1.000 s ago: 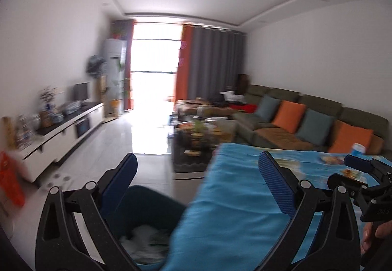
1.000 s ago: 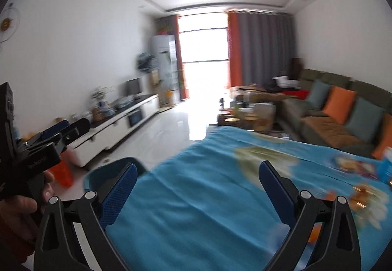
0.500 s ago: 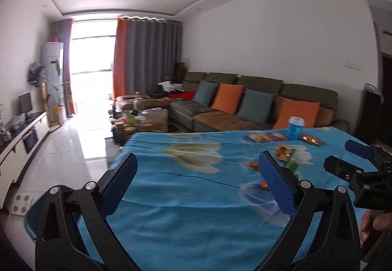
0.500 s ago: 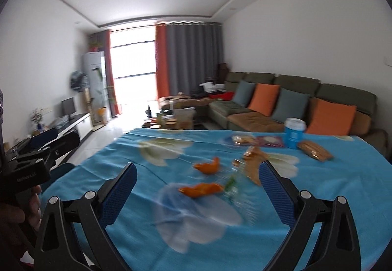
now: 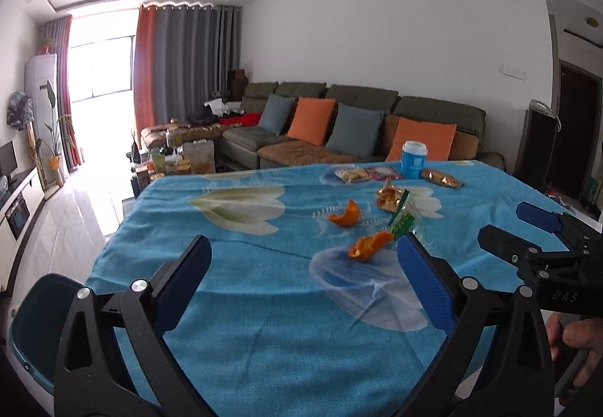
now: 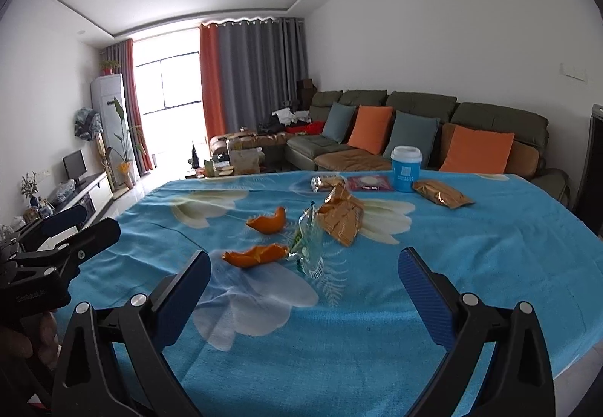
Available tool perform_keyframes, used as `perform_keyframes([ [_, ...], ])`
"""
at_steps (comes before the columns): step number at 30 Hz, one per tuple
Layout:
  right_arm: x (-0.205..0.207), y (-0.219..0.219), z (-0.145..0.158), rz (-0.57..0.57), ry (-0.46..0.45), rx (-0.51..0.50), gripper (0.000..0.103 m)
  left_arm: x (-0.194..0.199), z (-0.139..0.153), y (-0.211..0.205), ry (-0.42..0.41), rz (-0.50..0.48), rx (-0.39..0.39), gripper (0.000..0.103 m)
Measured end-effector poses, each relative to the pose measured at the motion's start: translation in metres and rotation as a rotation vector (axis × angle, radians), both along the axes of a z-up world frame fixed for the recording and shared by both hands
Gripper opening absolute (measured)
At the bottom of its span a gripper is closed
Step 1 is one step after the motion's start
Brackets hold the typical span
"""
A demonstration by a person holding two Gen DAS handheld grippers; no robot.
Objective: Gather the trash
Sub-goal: 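Return both tools to the table over the orange peels and wrappers, then grasp an orange peel with the left tool while the right tool grasps a green wrapper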
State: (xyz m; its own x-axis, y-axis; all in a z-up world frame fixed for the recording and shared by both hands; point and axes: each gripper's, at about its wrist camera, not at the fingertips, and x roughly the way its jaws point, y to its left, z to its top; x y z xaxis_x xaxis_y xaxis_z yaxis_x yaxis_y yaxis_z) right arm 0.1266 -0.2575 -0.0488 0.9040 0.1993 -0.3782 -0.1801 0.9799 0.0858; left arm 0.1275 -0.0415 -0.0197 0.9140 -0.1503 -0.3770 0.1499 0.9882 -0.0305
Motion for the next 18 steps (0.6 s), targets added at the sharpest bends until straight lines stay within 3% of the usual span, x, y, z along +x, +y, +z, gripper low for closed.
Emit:
perform_keyframes([
  [18,0.064,-0.005,-0.01,-0.006,0.14,-0.037,0.096,0.073,-0.024,-0.022,0.154,-0.07,0.051,0.097],
])
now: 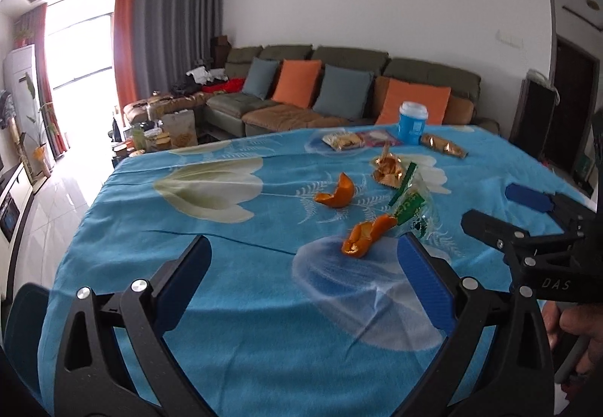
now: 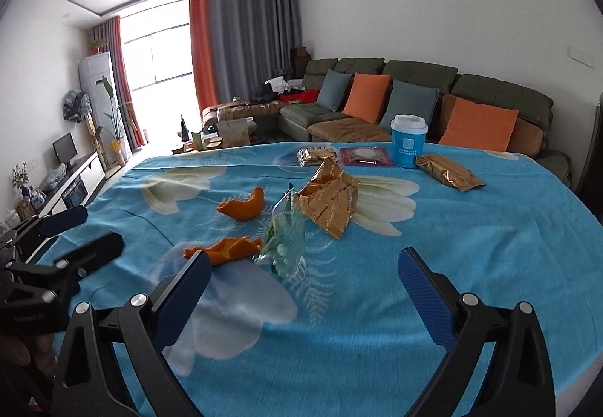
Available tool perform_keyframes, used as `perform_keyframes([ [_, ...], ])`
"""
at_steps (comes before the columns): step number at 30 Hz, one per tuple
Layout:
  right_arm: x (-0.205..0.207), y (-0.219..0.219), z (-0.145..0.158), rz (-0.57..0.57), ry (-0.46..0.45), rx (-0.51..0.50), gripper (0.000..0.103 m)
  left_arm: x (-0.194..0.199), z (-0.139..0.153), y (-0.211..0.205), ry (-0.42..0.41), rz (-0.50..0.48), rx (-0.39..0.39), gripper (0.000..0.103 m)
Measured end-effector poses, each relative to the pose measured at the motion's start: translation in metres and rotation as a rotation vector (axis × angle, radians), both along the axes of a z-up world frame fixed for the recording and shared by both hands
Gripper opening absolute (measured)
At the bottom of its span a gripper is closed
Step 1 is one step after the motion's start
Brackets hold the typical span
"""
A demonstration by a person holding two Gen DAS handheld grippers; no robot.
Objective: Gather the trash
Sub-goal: 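Grasp an orange peel with the left tool while the right tool grasps a green wrapper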
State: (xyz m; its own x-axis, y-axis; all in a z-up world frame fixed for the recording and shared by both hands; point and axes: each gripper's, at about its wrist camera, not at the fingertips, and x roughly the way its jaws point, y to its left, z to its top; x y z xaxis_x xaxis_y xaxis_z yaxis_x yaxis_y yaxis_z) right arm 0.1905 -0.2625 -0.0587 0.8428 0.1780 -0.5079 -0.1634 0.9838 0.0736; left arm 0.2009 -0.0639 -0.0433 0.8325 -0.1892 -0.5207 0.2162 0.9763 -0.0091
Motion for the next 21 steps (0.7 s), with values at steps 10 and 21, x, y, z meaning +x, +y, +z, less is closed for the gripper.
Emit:
perform_keyframes([
  [10,0.055,0.008,-0.01,0.062,0.134,-0.003,0.076,0.055,-0.031,-0.029,0.169,-0.104,0.064,0.082],
  [21,0.072,0.01,-0.024,0.142,0.23,0.072,0.025,0.09,-0.054,-0.049,0.331,-0.191,0.042,0.046],
])
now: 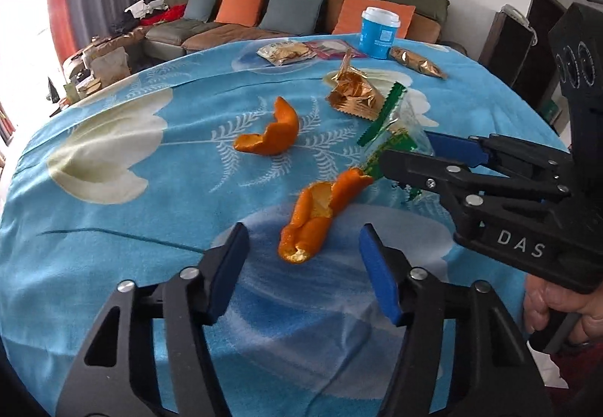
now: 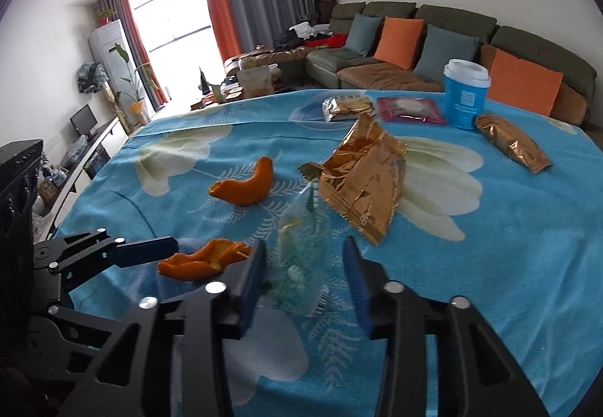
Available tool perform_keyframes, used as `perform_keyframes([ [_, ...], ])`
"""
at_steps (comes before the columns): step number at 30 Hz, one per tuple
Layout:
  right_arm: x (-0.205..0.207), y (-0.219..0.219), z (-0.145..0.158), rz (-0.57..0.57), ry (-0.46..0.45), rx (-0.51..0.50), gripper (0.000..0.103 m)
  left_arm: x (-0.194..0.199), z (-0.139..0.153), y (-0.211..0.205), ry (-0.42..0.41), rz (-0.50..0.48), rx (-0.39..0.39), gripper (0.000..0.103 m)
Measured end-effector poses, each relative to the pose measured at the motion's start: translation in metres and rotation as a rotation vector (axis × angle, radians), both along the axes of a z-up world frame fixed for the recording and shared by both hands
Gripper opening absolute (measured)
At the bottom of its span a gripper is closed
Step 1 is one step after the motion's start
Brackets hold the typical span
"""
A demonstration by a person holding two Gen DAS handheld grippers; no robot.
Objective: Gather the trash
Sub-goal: 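Grasp an orange peel with the left tool while the right tool grasps a green wrapper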
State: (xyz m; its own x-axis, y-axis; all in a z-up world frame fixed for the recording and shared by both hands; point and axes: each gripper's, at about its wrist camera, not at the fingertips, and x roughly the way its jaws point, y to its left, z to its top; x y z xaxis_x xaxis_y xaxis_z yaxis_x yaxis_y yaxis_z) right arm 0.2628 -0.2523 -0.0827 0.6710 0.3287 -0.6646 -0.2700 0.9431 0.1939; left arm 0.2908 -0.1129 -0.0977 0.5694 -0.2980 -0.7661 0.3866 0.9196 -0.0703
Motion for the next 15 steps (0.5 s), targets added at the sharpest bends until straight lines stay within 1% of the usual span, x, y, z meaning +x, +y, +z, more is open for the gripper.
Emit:
perform_keyframes([
  [1,0.0,-0.001,0.0,0.0,0.001,0.004,0.025,0.0,0.0,-0.001,-0.004,0.002,0.002,0.03],
  [3,-0.002,-0.002,0.0,0.004,0.001,0.013,0.02,0.001,-0.001,-0.002,0.0,0.003,0.002,0.029],
  [4,-0.002,-0.003,0.001,0.002,0.002,0.017,0.018,0.001,0.0,-0.002,0.001,0.0,-0.006,0.025],
  [6,-0.003,-0.006,0.0,0.002,0.006,0.031,0.016,0.001,0.0,-0.002,0.002,-0.006,-0.012,0.02],
  [11,-0.005,-0.013,0.0,-0.012,0.007,0.066,0.015,-0.004,0.003,-0.004,-0.01,-0.019,-0.008,0.017],
  [13,-0.007,-0.014,0.003,-0.015,0.001,0.072,0.015,-0.008,0.007,-0.002,-0.029,-0.031,-0.022,0.016],
  [15,-0.008,-0.015,0.004,-0.018,-0.004,0.073,0.015,-0.011,0.011,0.001,-0.04,-0.017,-0.031,0.016],
])
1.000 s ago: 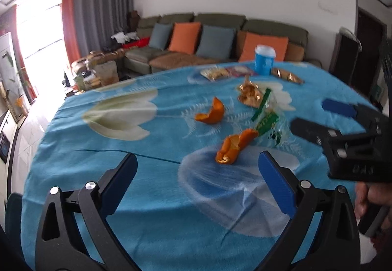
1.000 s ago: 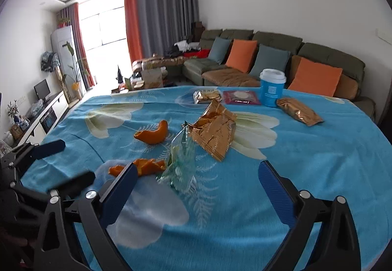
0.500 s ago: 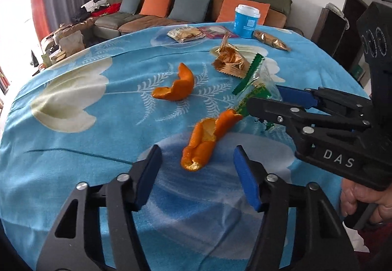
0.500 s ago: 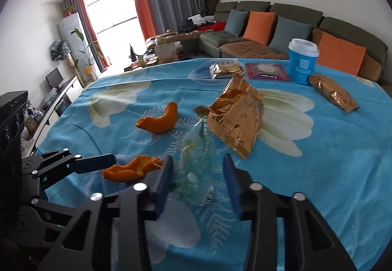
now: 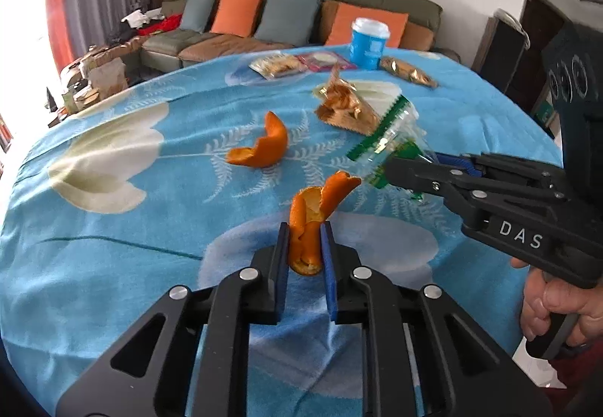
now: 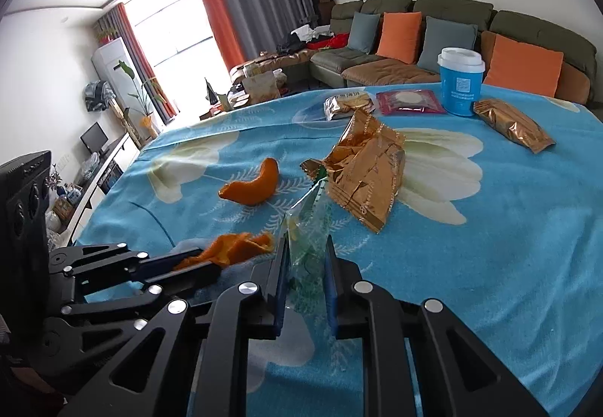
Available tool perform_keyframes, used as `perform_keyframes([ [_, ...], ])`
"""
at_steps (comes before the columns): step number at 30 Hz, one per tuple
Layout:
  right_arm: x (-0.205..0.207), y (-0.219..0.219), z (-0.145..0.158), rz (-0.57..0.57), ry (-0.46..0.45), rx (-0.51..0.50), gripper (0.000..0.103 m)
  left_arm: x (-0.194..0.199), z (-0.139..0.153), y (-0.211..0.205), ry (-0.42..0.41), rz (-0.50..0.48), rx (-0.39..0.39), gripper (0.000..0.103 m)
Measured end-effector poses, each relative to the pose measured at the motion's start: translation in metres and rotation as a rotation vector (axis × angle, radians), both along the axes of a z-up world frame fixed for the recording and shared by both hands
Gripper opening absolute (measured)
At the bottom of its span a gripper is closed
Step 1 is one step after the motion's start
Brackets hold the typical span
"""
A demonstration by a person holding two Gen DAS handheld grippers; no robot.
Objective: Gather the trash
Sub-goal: 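Grasp an orange peel with the left tool while the right tool grasps a green wrapper, then carry the orange peel and green wrapper toward the teal bin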
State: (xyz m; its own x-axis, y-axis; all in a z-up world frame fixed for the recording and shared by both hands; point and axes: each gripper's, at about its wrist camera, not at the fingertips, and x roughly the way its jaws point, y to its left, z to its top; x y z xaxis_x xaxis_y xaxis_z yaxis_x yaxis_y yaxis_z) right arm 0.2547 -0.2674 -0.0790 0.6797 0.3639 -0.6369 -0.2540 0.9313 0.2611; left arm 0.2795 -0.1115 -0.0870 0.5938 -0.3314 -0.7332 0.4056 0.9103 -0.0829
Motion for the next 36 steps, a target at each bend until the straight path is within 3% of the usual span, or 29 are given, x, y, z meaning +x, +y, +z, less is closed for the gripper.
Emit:
perform_keyframes([
  [6,-0.008,0.005,0.011,0.018,-0.037,0.006,0.015,-0.009,0.026,0.038,-0.061,0.11,-0.005,0.016],
  [18,-0.033,0.06,0.039,0.155,-0.121,-0.005,0.015,-0.037,0.05,0.139,-0.093,0.399,0.033,0.016],
  [29,-0.052,0.125,0.056,0.297,-0.17,-0.036,0.015,-0.098,0.066,0.211,-0.148,0.566,0.049,0.016],
  [36,-0.06,0.165,0.066,0.385,-0.196,-0.05,0.015,-0.134,0.07,0.255,-0.173,0.683,0.102,0.016],
])
